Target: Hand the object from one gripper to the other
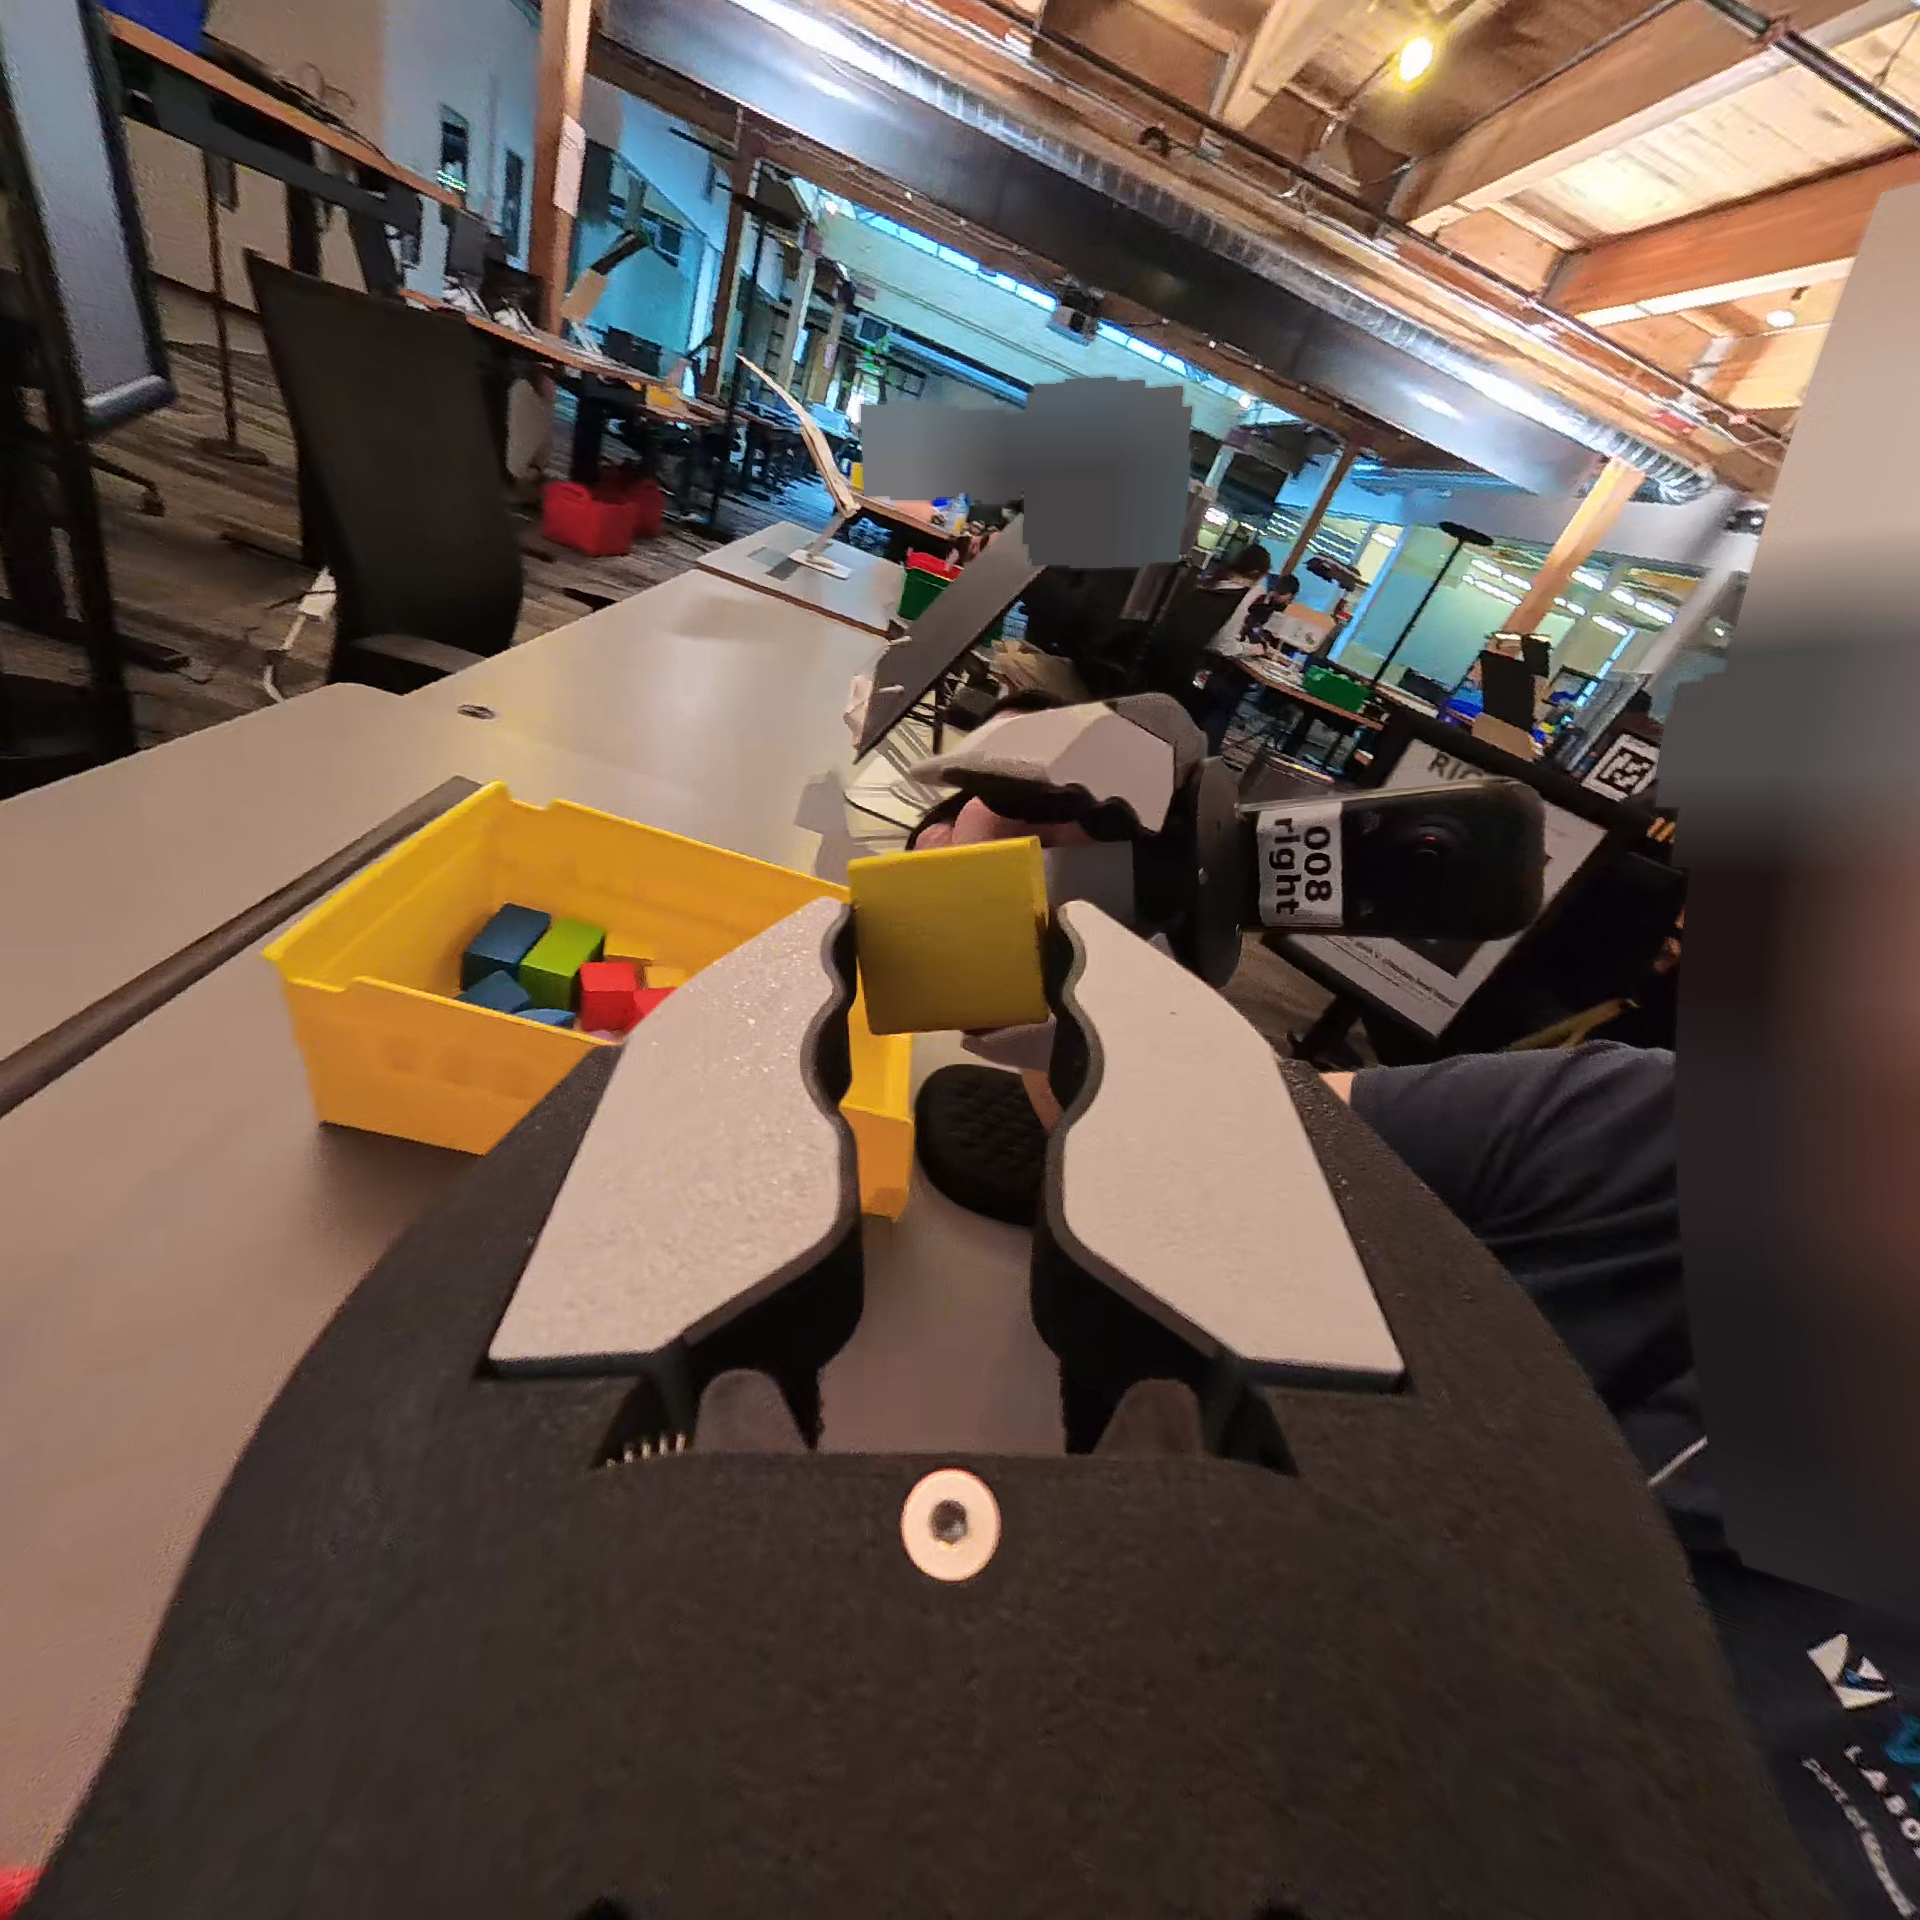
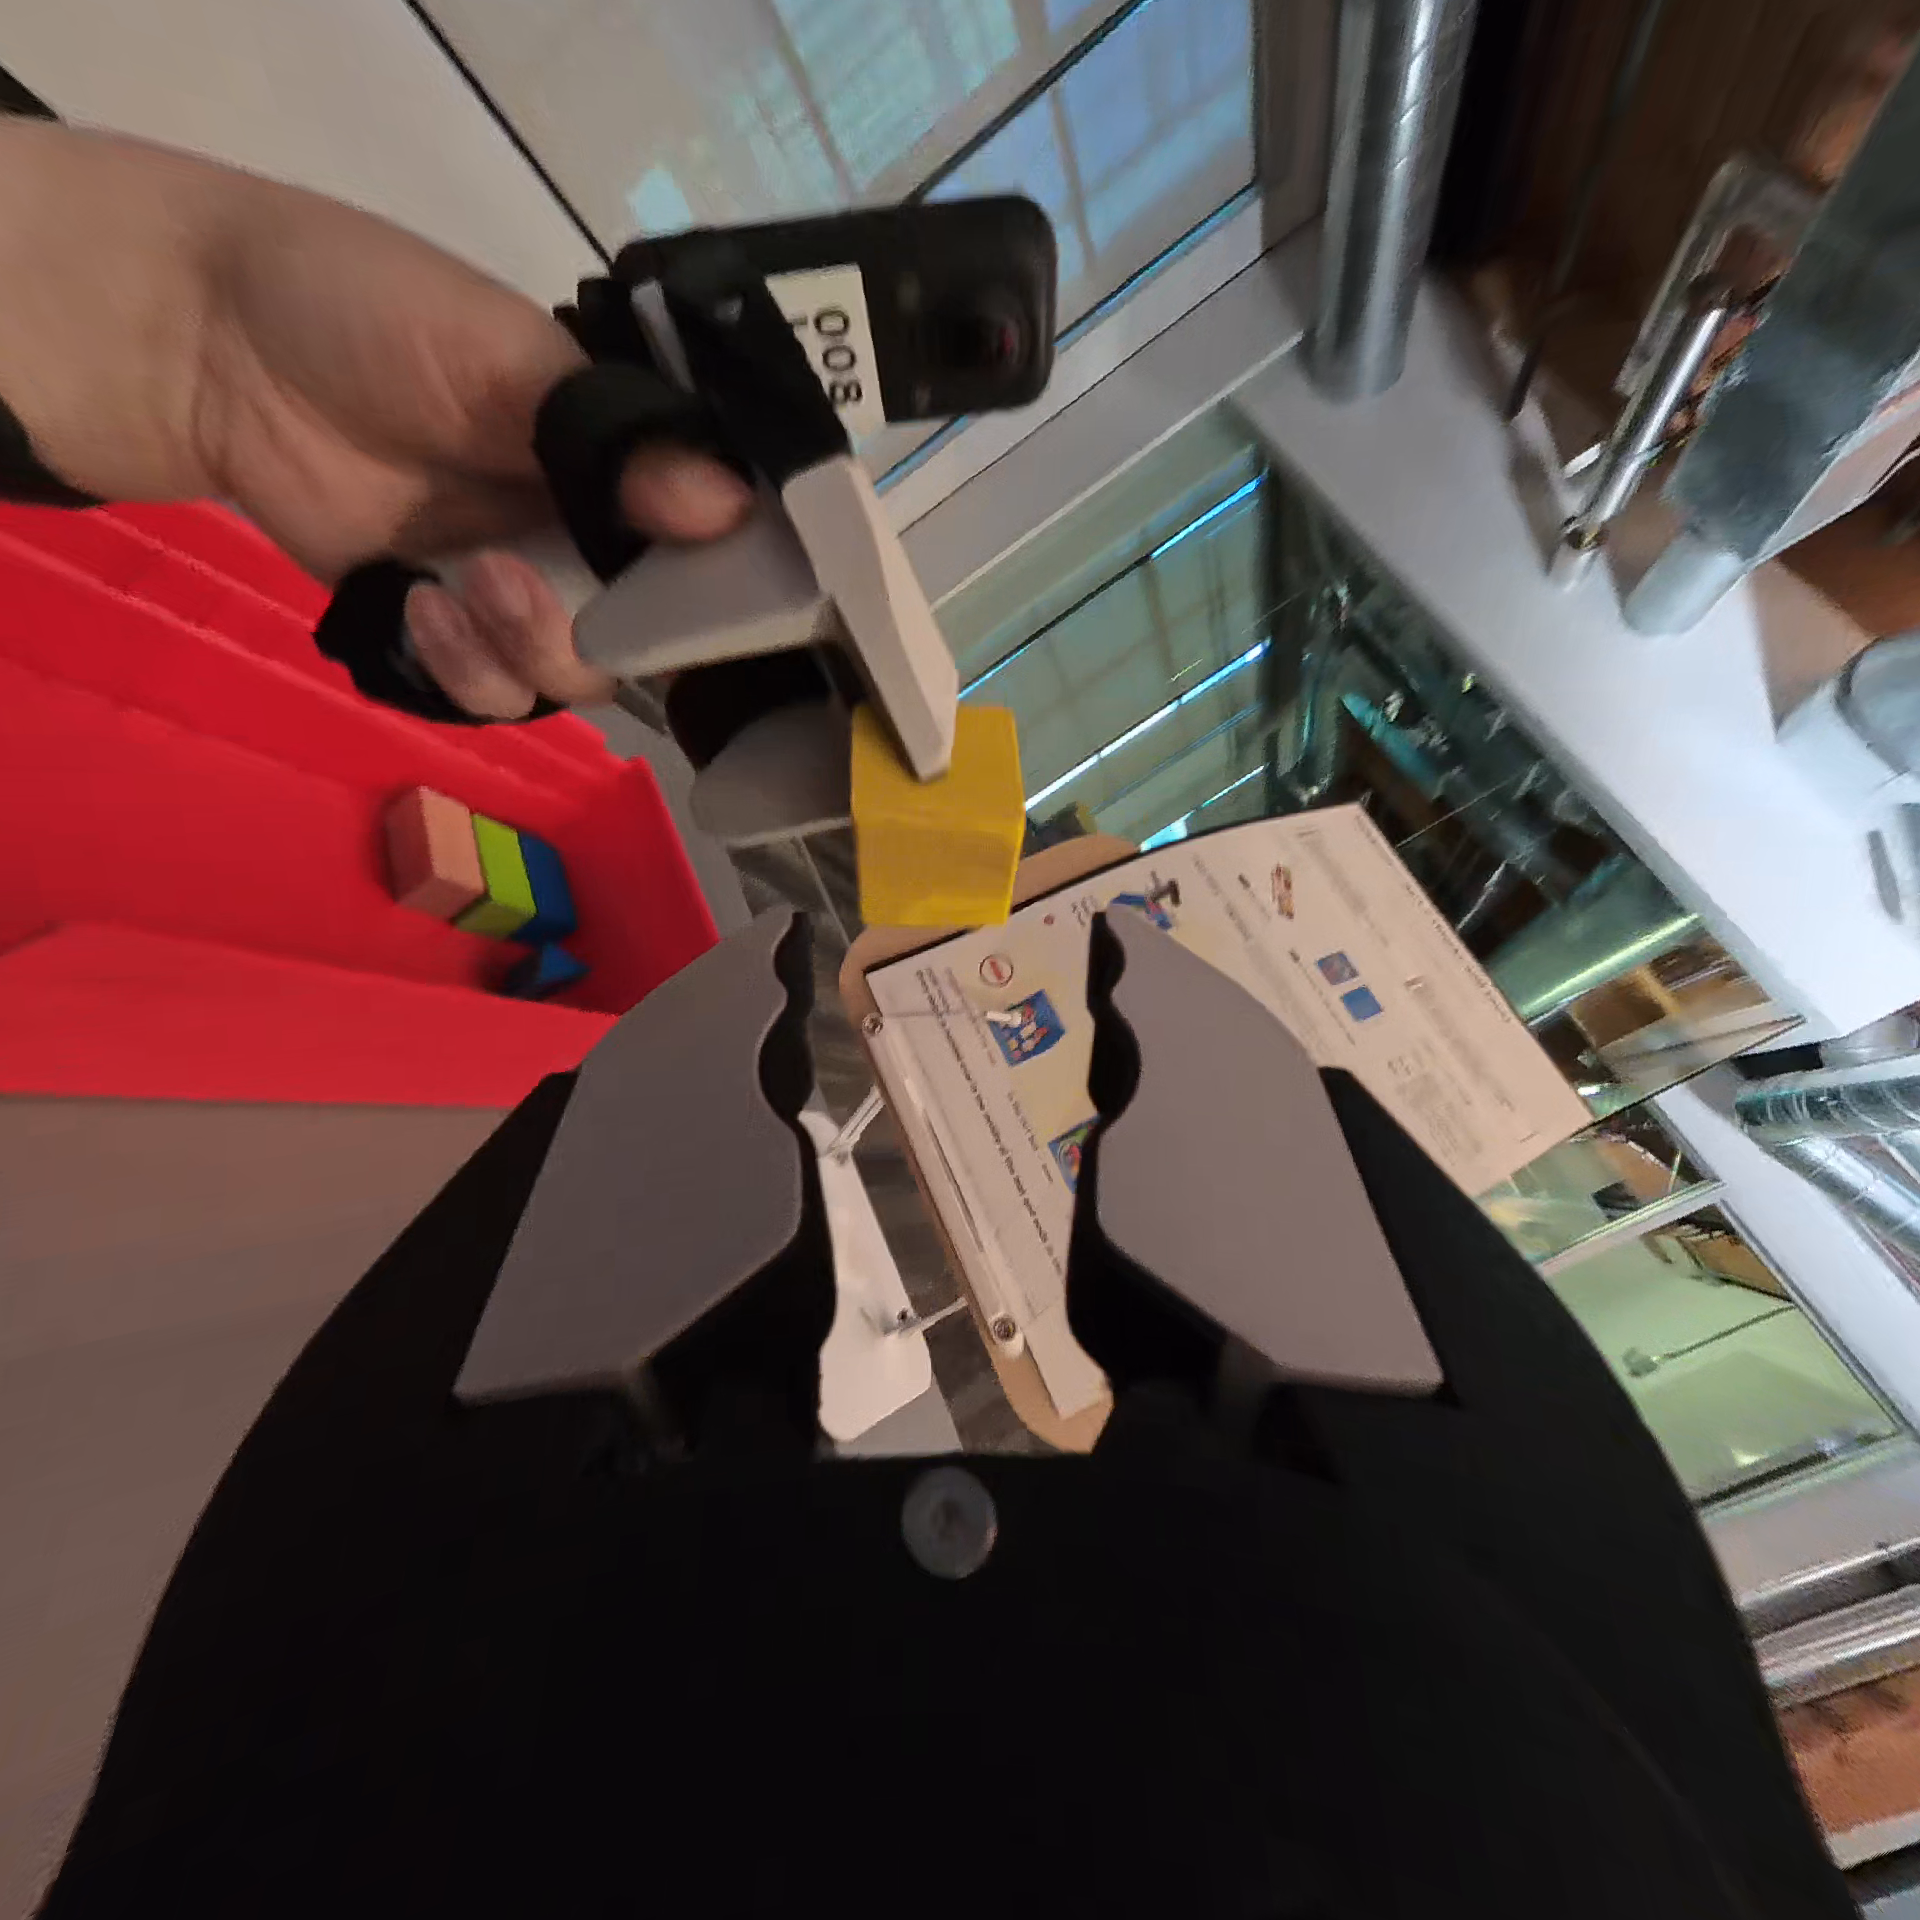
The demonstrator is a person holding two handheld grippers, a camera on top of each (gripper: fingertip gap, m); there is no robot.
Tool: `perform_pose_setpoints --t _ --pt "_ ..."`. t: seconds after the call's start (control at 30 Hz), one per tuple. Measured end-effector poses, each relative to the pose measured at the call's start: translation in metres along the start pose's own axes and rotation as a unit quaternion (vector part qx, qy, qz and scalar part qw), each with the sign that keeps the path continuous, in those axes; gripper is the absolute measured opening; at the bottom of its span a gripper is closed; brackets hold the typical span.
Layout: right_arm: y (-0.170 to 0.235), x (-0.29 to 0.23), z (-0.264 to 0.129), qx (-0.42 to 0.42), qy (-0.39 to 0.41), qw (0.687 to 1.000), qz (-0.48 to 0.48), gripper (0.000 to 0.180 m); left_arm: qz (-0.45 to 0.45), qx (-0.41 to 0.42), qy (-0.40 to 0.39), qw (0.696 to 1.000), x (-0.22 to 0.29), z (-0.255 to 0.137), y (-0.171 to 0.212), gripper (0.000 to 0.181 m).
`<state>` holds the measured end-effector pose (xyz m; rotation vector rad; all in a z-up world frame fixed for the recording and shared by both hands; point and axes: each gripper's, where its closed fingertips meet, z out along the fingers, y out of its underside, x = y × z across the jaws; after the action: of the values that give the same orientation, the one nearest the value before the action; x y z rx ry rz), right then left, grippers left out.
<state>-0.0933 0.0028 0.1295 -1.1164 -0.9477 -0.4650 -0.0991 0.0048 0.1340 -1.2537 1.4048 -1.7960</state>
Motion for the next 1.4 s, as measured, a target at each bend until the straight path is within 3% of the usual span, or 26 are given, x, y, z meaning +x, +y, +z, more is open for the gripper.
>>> perform_pose_setpoints --t 0.2,0.33,0.5,0.63,0.73,0.83,0.93,1.13,1.4 --pt "-0.008 -0.004 -0.001 0.004 -0.001 1.000 -0.005 0.034 0.001 -0.019 0.031 0.999 0.015 0.015 0.008 0.034" --pt "-0.009 -0.005 -0.001 0.003 -0.020 0.999 0.027 0.034 0.007 -0.023 0.027 0.999 0.014 0.015 0.010 0.035" --pt "0.034 0.010 -0.013 -0.096 -0.075 0.989 0.080 0.034 0.020 -0.004 -0.030 0.999 -0.003 0.006 0.001 0.043" --pt "0.136 0.022 -0.067 -0.307 -0.141 0.924 0.180 0.034 0.038 -0.003 -0.077 0.996 -0.013 -0.013 -0.006 0.040" --pt "0.203 -0.001 -0.115 -0.429 -0.208 0.843 0.247 0.034 0.040 -0.007 -0.095 0.995 -0.017 -0.021 -0.007 0.039" --pt "0.237 -0.047 -0.150 -0.506 -0.309 0.747 0.299 0.034 0.040 -0.009 -0.103 0.994 -0.020 -0.026 -0.008 0.037" --pt "0.259 -0.077 -0.159 -0.553 -0.361 0.691 0.294 0.034 0.035 -0.013 -0.103 0.994 -0.021 -0.027 -0.006 0.036" --pt "0.296 -0.098 -0.163 -0.628 -0.358 0.631 0.282 0.034 0.039 -0.031 -0.115 0.992 -0.025 -0.027 -0.001 0.034" --pt "0.312 -0.103 -0.161 -0.651 -0.341 0.615 0.285 0.034 0.046 -0.049 -0.115 0.991 -0.023 -0.028 0.002 0.033"
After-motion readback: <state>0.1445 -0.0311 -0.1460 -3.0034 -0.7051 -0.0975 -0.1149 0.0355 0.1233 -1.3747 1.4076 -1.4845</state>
